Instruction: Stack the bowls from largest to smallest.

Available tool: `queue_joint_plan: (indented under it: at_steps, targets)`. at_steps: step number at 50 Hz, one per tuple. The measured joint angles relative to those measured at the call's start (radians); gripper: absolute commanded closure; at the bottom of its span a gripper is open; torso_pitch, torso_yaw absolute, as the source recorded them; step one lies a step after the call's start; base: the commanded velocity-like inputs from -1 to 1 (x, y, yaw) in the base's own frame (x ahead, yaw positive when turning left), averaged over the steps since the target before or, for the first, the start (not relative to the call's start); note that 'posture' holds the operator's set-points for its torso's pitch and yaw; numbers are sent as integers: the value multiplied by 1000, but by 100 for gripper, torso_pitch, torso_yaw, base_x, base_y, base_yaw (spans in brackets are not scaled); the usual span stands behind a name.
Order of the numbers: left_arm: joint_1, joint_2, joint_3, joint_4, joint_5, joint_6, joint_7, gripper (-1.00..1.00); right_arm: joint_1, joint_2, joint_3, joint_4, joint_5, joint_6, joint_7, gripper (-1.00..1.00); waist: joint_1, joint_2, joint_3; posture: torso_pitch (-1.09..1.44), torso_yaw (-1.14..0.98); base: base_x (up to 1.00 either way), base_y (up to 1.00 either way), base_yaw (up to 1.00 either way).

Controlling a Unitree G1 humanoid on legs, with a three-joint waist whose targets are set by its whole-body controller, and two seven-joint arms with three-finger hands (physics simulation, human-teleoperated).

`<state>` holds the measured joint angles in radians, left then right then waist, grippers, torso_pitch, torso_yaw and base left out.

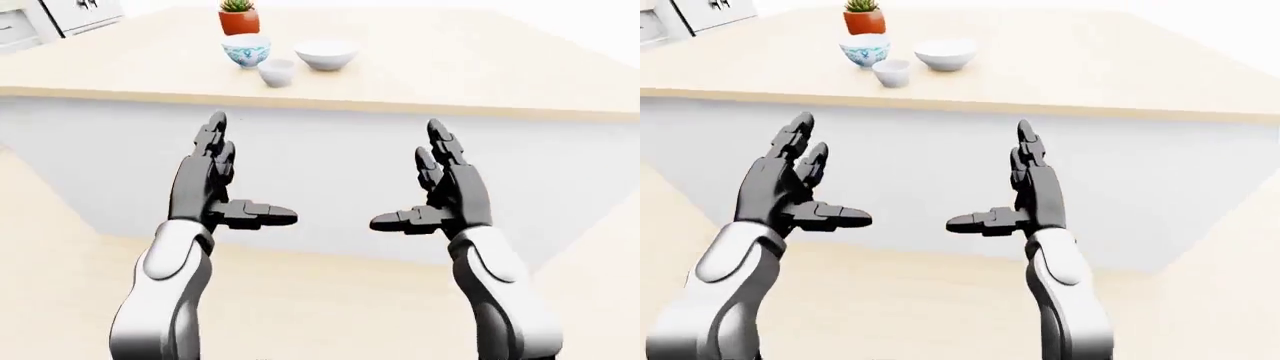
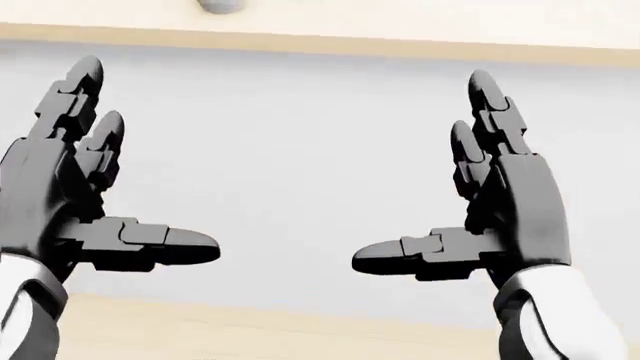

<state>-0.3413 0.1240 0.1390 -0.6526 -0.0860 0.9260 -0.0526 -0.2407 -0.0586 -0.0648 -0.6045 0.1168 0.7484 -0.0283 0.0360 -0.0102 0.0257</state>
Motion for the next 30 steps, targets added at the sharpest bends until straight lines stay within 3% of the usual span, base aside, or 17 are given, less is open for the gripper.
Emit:
queue_joint_plan:
  at_steps: [5, 10, 12, 14, 19, 20, 21, 24, 30]
  targets:
    - [-54, 32, 33, -57, -25, 75, 18, -100, -33, -12, 0, -46, 22, 48, 16, -100, 24, -21, 4, 0, 0, 0, 0, 100]
    - [-51, 39, 14, -16, -27, 103, 13, -100, -67, -38, -44, -48, 25, 105, 14, -100, -1, -40, 36, 0, 0, 23, 22, 20]
    - [-105, 54, 16, -21, -40, 160, 7, -100, -85, -47, -75, -67, 29, 131, 3, -100, -18, -18, 45, 0, 0, 68, 0, 0]
    - [-151, 67, 27, -58, -52, 197, 7, -100, -107, -57, -92, -108, 40, 153, -7, -100, -33, 22, 47, 0, 0, 69, 0, 0]
    - [-267, 101, 46, -80, -80, 255, 14, -100, -174, -80, -101, -163, 81, 203, -24, -100, -56, 102, 11, 0, 0, 76, 0, 0]
    - [-282, 110, 52, -81, -84, 268, 18, -100, -179, -77, -97, -170, 89, 207, -26, -100, -49, 104, 10, 0, 0, 77, 0, 0]
    - [-285, 116, 59, -83, -87, 281, 22, -100, -173, -75, -89, -175, 99, 216, -26, -100, -47, 96, 17, 0, 0, 77, 0, 0]
    - [-296, 125, 71, -69, -91, 317, 35, -100, -181, -85, -93, -169, 132, 256, -24, -100, -31, 76, 7, 0, 0, 77, 0, 0]
    - [-313, 135, 75, -66, -104, 326, 51, -100, -200, -100, -109, -182, 154, 256, -45, -100, 8, 3, 0, 0, 0, 77, 0, 0]
